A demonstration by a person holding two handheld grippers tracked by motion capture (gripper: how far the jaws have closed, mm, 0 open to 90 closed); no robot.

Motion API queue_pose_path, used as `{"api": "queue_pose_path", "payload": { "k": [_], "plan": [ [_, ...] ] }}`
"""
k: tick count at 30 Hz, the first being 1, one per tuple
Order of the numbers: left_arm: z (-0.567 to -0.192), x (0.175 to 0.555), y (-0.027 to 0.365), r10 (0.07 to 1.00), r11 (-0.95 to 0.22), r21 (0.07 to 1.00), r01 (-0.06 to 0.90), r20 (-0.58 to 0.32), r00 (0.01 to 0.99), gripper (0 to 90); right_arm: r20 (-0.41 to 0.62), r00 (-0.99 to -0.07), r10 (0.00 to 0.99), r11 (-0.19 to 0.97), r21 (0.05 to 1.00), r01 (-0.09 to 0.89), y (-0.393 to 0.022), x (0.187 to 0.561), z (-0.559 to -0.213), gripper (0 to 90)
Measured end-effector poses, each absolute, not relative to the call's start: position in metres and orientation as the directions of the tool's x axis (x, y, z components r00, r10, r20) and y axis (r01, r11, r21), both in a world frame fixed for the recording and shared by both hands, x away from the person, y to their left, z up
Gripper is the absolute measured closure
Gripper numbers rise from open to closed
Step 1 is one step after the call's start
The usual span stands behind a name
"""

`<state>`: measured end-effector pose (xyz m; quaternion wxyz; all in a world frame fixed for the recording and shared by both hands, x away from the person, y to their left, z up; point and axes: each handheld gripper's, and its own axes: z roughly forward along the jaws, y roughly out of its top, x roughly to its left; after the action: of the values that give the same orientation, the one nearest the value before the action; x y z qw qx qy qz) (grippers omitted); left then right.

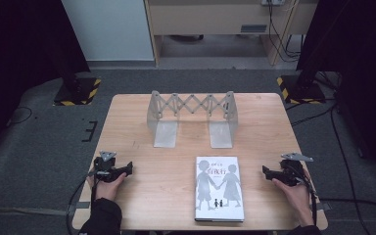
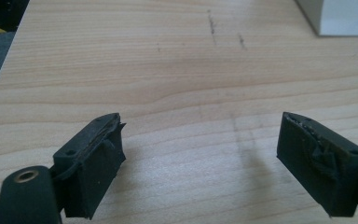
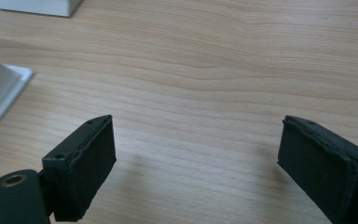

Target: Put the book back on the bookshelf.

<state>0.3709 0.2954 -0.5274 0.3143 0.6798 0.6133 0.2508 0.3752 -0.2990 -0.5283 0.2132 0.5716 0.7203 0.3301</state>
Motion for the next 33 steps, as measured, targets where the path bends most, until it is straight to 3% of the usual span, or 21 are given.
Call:
{"api": "queue_pose_path", "payload": {
  "k": [13,21,33],
  "plan": [
    [-0.506,0.353,0.265,0.972,-0.066,0.799,0.597,-0.083,0.218,16.3,0.113,-0.3,0.947,0.098,0.79,0.606,-0.29,0.359,-0.503,13.7],
    [-0.498,0.348,0.252,0.96,-0.072,0.825,0.56,-0.096,0.264,16.1,0.074,-0.313,0.947,0.131,0.801,0.584,-0.28,0.356,-0.497,13.6],
    [-0.488,0.338,0.23,0.94,-0.095,0.861,0.5,-0.087,0.329,17.3,0.094,-0.367,0.926,0.14,0.816,0.562,-0.263,0.348,-0.491,12.9]
  ]
}}
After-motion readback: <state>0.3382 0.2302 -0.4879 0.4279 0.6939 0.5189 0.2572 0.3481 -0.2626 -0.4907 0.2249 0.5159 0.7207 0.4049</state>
